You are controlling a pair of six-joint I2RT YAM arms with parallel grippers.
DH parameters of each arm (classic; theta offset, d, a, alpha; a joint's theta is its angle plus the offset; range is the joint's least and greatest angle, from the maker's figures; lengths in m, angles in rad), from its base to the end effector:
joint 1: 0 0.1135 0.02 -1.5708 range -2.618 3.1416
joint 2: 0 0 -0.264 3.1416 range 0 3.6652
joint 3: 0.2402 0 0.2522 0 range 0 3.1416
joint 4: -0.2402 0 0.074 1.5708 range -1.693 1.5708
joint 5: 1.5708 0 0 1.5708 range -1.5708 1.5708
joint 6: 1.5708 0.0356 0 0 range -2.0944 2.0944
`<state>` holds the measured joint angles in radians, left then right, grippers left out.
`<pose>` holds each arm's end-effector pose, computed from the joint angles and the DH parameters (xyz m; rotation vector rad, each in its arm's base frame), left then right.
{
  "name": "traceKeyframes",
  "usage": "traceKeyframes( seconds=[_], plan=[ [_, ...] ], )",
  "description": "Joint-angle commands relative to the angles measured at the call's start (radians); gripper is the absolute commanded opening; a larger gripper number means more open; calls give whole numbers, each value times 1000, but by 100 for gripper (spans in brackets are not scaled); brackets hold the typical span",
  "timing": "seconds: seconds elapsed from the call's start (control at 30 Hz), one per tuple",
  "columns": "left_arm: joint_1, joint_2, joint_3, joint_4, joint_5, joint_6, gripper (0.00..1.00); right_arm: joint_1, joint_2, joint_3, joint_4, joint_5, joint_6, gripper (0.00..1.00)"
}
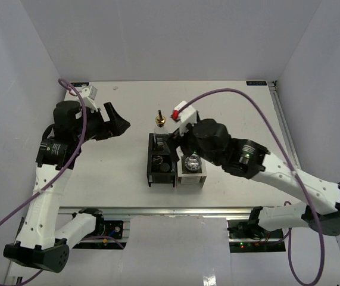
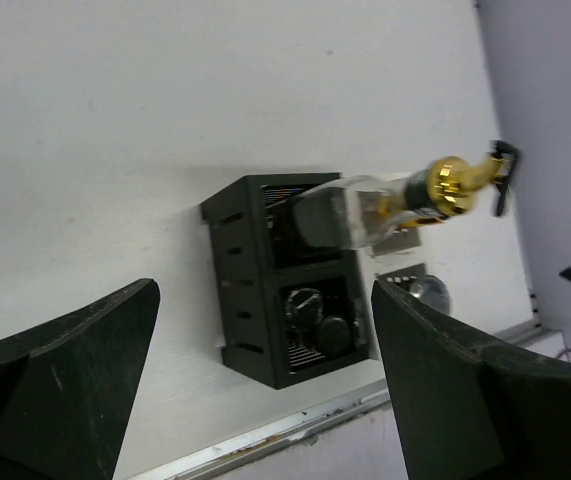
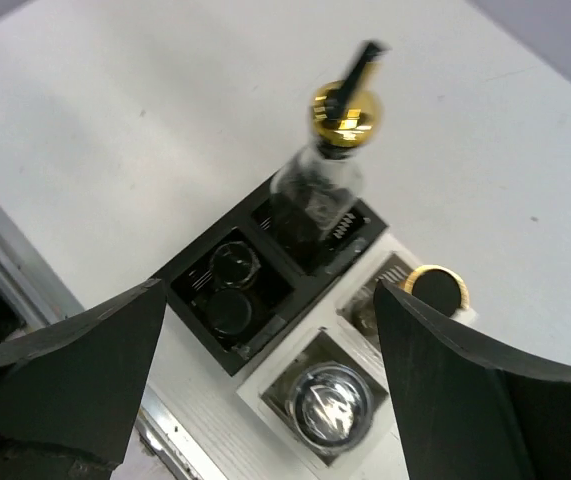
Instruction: Organize the condiment bottles
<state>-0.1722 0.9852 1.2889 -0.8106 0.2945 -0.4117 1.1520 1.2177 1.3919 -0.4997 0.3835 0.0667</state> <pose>0.1799 -0.0418 0.4116 -0.0693 2.1204 -0.6582 0.1183 0.2330 0.4285 -0.7469 1.7463 0.4735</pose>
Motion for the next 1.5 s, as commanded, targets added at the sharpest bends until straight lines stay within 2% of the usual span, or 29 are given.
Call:
traceKeyframes(
  seconds=[0.0,0.1,0.23,0.4,0.7,1.13,1.47],
  plan=[
    [3,-66,10,74,175,-22,98,-9,-153,-56,-33,273,72,90],
    [3,-85,13,92,181,-27,98,-58,-212,-75,-102,361,127,90],
    [3,-108,33,95,184,-24,98,-201,-279,-88,-189,336,205,90],
    [3,-159,-4,114,175,-19,98,-271,-403,-167,-191,346,280,90],
    [3,-254,-91,162,184,-30,98,-277,-429,-150,-310,445,433,90],
    [3,-277,-131,154,163,-27,98,-278,-480,-246,-260,427,407,90],
    [2,-278,-145,156,161,-27,98,-276,-488,-243,-247,414,392,90]
  ],
)
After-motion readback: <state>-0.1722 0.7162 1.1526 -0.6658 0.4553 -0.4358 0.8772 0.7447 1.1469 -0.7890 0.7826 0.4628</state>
